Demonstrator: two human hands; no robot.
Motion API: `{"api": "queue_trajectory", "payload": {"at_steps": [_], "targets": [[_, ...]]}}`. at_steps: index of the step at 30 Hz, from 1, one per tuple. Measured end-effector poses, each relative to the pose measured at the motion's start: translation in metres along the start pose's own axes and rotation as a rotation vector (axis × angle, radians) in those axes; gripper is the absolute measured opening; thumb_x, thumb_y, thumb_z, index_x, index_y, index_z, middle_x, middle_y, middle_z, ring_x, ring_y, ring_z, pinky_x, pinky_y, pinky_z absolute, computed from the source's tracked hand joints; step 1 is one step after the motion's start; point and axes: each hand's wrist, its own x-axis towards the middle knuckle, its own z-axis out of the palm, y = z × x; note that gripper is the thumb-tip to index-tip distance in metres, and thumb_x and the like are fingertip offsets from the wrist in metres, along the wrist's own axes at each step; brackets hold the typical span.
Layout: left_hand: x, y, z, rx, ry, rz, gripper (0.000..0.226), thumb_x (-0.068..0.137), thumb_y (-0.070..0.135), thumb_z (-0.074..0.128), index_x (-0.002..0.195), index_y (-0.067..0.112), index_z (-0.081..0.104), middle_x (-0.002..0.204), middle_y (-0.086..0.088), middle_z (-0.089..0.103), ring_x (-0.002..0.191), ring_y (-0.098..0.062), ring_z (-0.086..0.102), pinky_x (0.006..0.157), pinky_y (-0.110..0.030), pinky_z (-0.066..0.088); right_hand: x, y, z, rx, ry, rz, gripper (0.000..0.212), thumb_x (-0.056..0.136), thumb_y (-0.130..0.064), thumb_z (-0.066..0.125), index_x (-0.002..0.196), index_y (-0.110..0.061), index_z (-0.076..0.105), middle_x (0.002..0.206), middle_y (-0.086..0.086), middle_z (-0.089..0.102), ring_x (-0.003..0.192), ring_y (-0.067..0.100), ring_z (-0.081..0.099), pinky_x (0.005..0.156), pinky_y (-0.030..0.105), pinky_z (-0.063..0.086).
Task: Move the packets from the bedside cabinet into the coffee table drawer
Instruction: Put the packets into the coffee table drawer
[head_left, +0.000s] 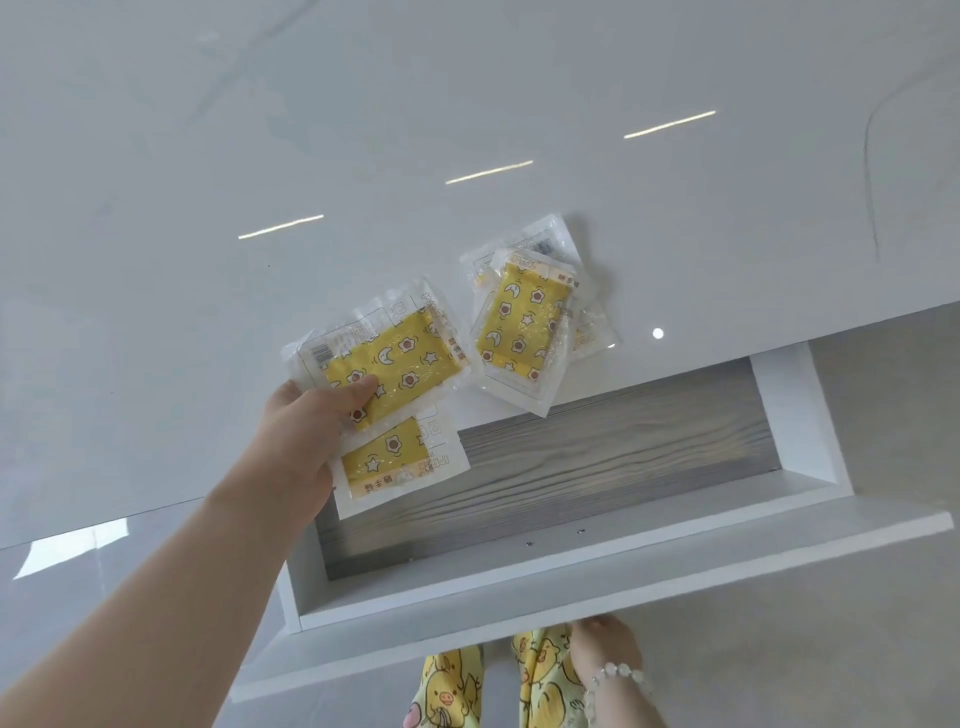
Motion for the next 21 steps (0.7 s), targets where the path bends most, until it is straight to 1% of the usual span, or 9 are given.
{"api": "queue_trajectory", "payload": {"at_steps": [3,5,7,9,11,13,15,18,21], "targets": [[-0.011,0.002,-0.001,-0.024,0.001,-0.002,0.037,0.088,0.001,0.059,0.124,0.009,0.054,0.106,-0.011,0.069,0.085,-0.026,0.068,0.061,-0.046,0.056,-0.040,0.000,-0.029,0.225,0.266,-0.006,0.035,0.100,-0.027,0.039,0.108,-0.005,0.065,0.110,0.015,0.065,0.105,0.030,0.059,0.085,0.031,0.041],[-0.019,0.005,-0.003,-0.036,0.005,0.001,0.038,0.088,0.001,0.059,0.125,0.008,0.054,0.108,-0.011,0.068,0.086,-0.027,0.068,0.062,-0.047,0.057,-0.065,-0.016,-0.052,0.388,0.488,-0.151,0.032,0.097,-0.024,0.045,0.094,0.001,0.065,0.081,0.017,0.062,0.081,0.033,0.058,0.070,0.033,0.043],[-0.027,0.010,-0.005,-0.055,0.010,0.000,0.039,0.088,0.002,0.060,0.126,0.008,0.053,0.109,-0.012,0.068,0.087,-0.028,0.068,0.063,-0.048,0.058,-0.085,-0.063,-0.077,0.479,0.599,-0.441,0.037,0.091,-0.030,0.047,0.086,0.002,0.064,0.070,0.008,0.053,0.069,0.027,0.051,0.058,0.027,0.038],[-0.032,0.015,-0.007,-0.070,0.014,0.004,0.036,0.088,0.001,0.060,0.123,0.009,0.054,0.106,-0.011,0.068,0.087,-0.028,0.067,0.065,-0.048,0.057,-0.096,-0.126,-0.098,0.460,0.590,-0.713,0.032,0.090,-0.030,0.053,0.096,-0.001,0.064,0.083,0.004,0.053,0.080,0.021,0.050,0.062,0.018,0.036],[-0.036,0.021,-0.009,-0.074,0.007,0.009,0.028,0.088,0.001,0.059,0.114,0.011,0.057,0.104,-0.010,0.068,0.088,-0.028,0.067,0.069,-0.047,0.054,-0.100,-0.191,-0.112,0.325,0.532,-0.856,0.047,0.084,-0.038,0.064,0.118,-0.007,0.056,0.111,0.007,0.054,0.108,0.022,0.048,0.081,0.019,0.038],[-0.036,0.023,-0.013,-0.076,0.001,0.015,0.024,0.088,0.001,0.060,0.109,0.012,0.058,0.106,-0.011,0.068,0.090,-0.029,0.067,0.071,-0.048,0.054,-0.104,-0.239,-0.116,0.088,0.438,-0.842,0.081,0.075,-0.055,0.068,0.137,-0.011,0.038,0.138,0.007,0.041,0.129,0.024,0.035,0.097,0.033,0.036],[-0.034,0.024,-0.019,-0.083,0.012,0.014,0.031,0.088,0.001,0.060,0.117,0.011,0.056,0.107,-0.012,0.068,0.090,-0.029,0.067,0.071,-0.048,0.054,-0.106,-0.264,-0.114,-0.066,0.353,-0.767,0.098,0.068,-0.063,0.069,0.141,-0.011,0.028,0.142,0.007,0.034,0.133,0.024,0.030,0.100,0.039,0.034],[-0.025,0.019,-0.029,-0.080,0.025,0.014,0.032,0.088,0.001,0.060,0.118,0.012,0.055,0.103,-0.009,0.069,0.086,-0.027,0.067,0.068,-0.046,0.054,-0.104,-0.275,-0.106,-0.140,0.335,-0.625,0.096,0.063,-0.064,0.073,0.132,-0.008,0.035,0.136,0.008,0.036,0.128,0.024,0.034,0.096,0.039,0.035],[-0.017,0.010,-0.041,-0.068,0.041,-0.006,0.030,0.087,0.002,0.061,0.115,0.014,0.056,0.103,-0.009,0.069,0.086,-0.027,0.067,0.068,-0.046,0.054,-0.098,-0.275,-0.099,-0.173,0.391,-0.618,0.094,0.060,-0.061,0.077,0.128,-0.008,0.039,0.132,0.008,0.039,0.124,0.025,0.037,0.095,0.039,0.036]]}}
